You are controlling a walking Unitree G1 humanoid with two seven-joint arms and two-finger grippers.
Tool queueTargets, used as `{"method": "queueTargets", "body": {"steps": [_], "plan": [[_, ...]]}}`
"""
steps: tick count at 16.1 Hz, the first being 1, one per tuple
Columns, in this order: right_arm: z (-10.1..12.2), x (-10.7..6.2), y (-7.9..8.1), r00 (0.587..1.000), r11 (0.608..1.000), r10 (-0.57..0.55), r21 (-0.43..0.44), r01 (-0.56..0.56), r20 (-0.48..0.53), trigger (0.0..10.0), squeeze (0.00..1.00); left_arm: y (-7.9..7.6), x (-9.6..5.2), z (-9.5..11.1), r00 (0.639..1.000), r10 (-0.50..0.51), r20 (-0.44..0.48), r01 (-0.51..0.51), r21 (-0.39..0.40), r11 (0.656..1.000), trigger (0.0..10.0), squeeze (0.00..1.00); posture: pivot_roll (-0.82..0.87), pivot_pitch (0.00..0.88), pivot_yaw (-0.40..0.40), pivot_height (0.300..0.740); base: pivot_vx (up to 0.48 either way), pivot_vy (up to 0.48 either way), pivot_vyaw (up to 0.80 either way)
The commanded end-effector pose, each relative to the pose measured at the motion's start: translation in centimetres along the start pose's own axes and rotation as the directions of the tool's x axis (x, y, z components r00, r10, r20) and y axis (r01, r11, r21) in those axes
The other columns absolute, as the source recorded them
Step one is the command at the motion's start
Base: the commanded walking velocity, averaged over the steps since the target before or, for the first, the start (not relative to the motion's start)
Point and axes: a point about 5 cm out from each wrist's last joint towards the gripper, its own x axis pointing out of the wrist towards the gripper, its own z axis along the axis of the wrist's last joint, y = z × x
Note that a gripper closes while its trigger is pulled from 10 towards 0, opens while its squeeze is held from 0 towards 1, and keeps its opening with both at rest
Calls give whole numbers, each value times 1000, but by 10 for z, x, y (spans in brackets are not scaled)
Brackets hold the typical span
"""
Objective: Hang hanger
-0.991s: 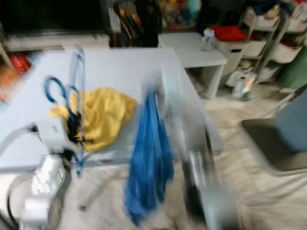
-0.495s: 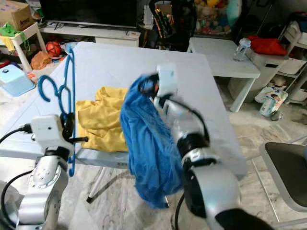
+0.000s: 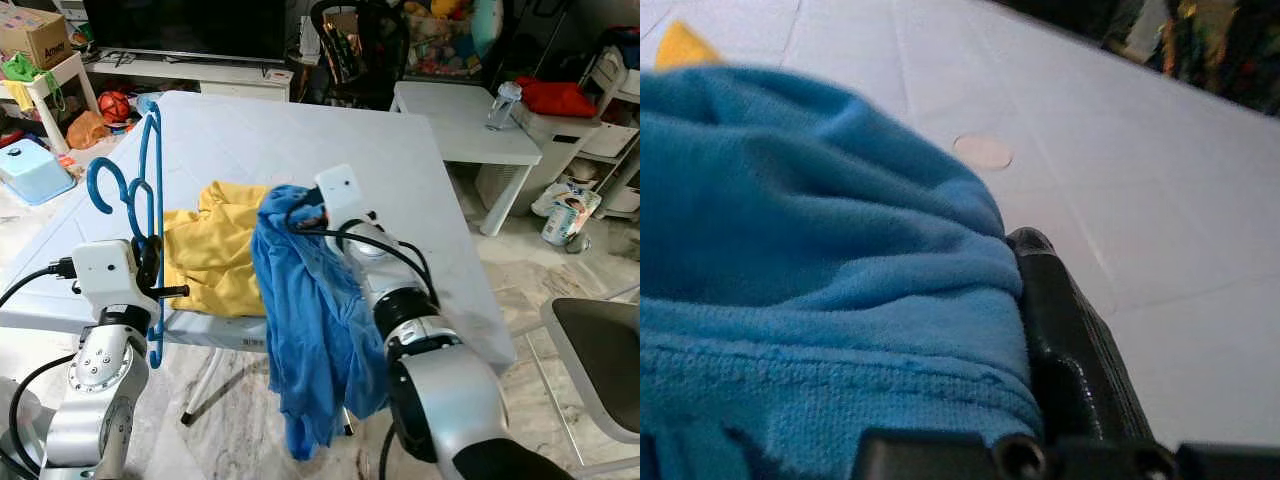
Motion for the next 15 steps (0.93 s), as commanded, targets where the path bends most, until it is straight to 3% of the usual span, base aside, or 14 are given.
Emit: {"method": "queueTargets", "body": {"steps": [1, 5, 8, 11, 12, 15], "plan": [[-14, -3, 0, 997, 999, 45, 16, -44, -62, 10000, 1000, -3, -2, -8, 999, -19, -39, 19, -8, 1000, 10000, 0, 51, 0, -101, 740, 0, 0, 0], [-31, -15, -11, 981, 986, 146, -57, -154, -127, 10000, 1000, -2, -6, -10, 998, -38, -52, 37, -8, 999, 10000, 0, 46, 0, -88, 740, 0, 0, 0], [-34, -36, -43, 942, 937, 269, -175, -304, -200, 10000, 1000, 1, -6, -12, 996, -61, -68, 62, 9, 998, 10000, 0, 30, 0, -70, 740, 0, 0, 0], [-27, -44, -56, 918, 915, 335, -160, -371, -214, 10000, 1000, -2, -5, -14, 994, -83, -76, 84, 3, 996, 10000, 0, 22, 0, -61, 740, 0, 0, 0], [-23, -46, -58, 913, 917, 353, -117, -381, -203, 10000, 1000, -5, -4, -13, 992, -102, -75, 102, -7, 995, 10000, 0, 20, 0, -59, 740, 0, 0, 0], [-31, -55, -55, 875, 888, 430, -70, -455, -223, 10000, 1000, -6, -6, -13, 988, -128, -82, 128, -9, 992, 10000, 0, 28, 0, -58, 740, 0, 0, 0]]}}
